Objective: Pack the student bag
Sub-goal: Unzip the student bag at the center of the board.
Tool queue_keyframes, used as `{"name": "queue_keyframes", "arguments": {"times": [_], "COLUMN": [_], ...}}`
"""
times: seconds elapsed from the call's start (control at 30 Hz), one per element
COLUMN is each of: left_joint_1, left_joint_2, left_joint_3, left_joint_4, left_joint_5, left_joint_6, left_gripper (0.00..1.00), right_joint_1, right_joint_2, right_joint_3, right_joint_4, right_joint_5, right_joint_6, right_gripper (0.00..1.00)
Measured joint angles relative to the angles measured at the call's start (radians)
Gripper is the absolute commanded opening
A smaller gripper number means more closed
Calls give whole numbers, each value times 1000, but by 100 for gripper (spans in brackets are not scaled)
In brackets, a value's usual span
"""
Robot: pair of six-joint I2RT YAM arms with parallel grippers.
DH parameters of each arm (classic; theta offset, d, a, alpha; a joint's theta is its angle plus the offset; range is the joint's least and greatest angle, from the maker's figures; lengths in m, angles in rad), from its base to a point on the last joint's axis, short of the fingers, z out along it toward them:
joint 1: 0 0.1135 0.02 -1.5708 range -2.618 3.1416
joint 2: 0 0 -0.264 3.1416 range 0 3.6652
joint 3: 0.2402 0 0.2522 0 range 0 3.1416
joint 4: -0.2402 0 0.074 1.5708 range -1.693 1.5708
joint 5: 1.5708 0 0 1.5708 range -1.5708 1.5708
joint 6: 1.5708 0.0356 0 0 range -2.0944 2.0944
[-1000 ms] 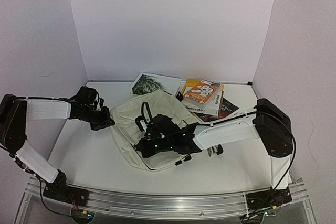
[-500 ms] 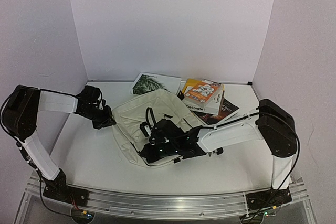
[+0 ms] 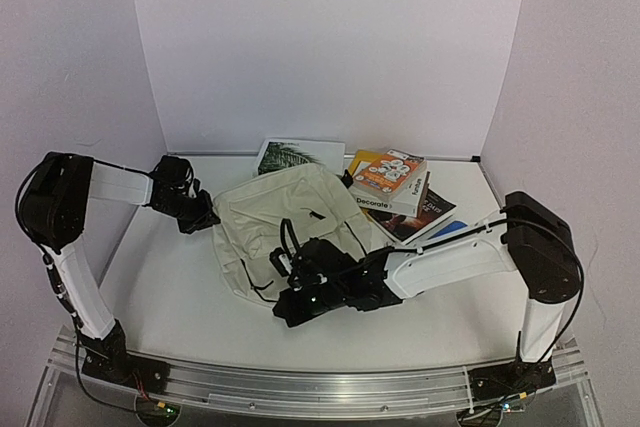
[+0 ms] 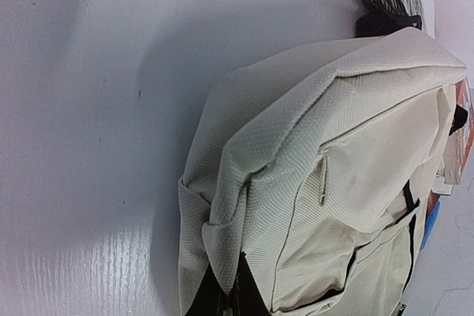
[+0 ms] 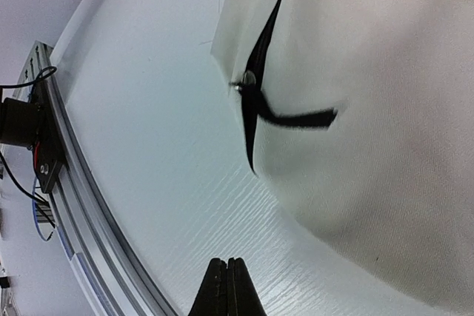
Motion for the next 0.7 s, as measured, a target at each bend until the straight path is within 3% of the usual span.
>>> {"name": "queue_keyframes", "arguments": {"times": [0.07,0.2,0.23,0.27,0.33,0.43,0.7], "left_joint_1": [6,9,10,10,10,10,9], "left_joint_2": [11,20,20,20,19,-27,-172], "left_joint_3": [6,8,8,8,5,-43,-174], "left_joint_4": [6,13,14,13,11,10,-1], "left_joint_5": [3,9,9,8,7,2,27], "left_joint_6": [2,9,7,11,15,1,-38], "left_gripper": [9,43,47,56,68,76,79], "right_joint_1": [5,9,9,9,8,0,-77], "right_joint_2": [0,0,0,0,-2,-12,-13], "right_joint_3": [0,0,0,0,1,6,96], "right_joint_4": [-6,-11,-12,-12,-15,-21,-31], "right_joint_5": [-3,5,17,22,51,90,90], "right_joint_6": [2,5,10,12,31,48,59], "right_gripper": [0,0,0,14,25,39,47]}}
